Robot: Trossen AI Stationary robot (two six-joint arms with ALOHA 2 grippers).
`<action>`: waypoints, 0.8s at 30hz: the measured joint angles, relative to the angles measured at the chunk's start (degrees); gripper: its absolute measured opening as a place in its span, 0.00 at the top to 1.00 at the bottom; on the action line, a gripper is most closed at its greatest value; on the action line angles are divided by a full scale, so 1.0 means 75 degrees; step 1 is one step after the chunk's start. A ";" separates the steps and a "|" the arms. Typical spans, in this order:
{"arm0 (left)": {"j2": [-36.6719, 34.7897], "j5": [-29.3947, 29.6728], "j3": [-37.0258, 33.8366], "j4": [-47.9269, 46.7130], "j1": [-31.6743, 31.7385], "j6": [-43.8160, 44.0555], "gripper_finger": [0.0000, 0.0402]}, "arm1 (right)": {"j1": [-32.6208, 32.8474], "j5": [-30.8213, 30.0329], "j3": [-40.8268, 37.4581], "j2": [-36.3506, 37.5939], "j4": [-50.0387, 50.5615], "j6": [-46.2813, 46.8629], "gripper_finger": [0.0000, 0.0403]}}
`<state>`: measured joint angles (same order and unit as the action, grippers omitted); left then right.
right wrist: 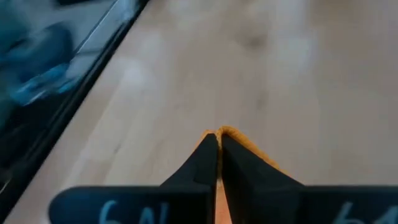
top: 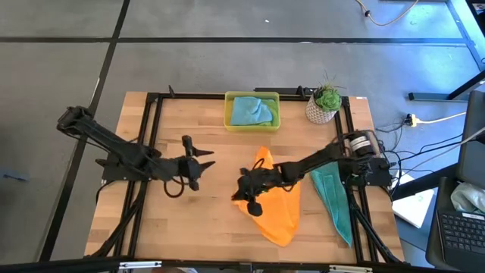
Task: Fold microfiber towels
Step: Fold the orange cloth
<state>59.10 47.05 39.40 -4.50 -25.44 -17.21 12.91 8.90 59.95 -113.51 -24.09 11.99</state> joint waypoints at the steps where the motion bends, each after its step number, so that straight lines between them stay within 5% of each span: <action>1: -0.0114 0.0000 0.0000 -0.0011 0.0033 -0.0035 0.63 | -0.0054 0.0445 0.0160 -0.0208 0.0009 -0.0135 0.95; 5: -0.0360 -0.0021 0.0000 -0.0014 0.0197 -0.0300 0.63 | -0.0114 0.2220 0.0861 -0.0853 0.0006 -0.1117 0.95; 8: -0.0374 -0.0030 0.0000 -0.0022 0.0365 -0.0401 0.63 | -0.0108 0.2719 0.1447 -0.1180 -0.0022 -0.1850 0.97; 14: -0.0371 -0.0240 0.0000 -0.0373 0.0655 -0.0285 0.63 | -0.0114 0.2352 0.2831 -0.1784 -0.0087 -0.2247 0.97; 24: -0.0371 -0.0519 0.0000 -0.0449 0.0655 0.0224 0.63 | -0.0131 0.1415 0.3453 -0.2264 0.0984 -0.1683 0.76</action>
<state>56.31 43.16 39.40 -7.87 -20.53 -15.52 11.93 19.52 85.84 -130.49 -16.71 -0.63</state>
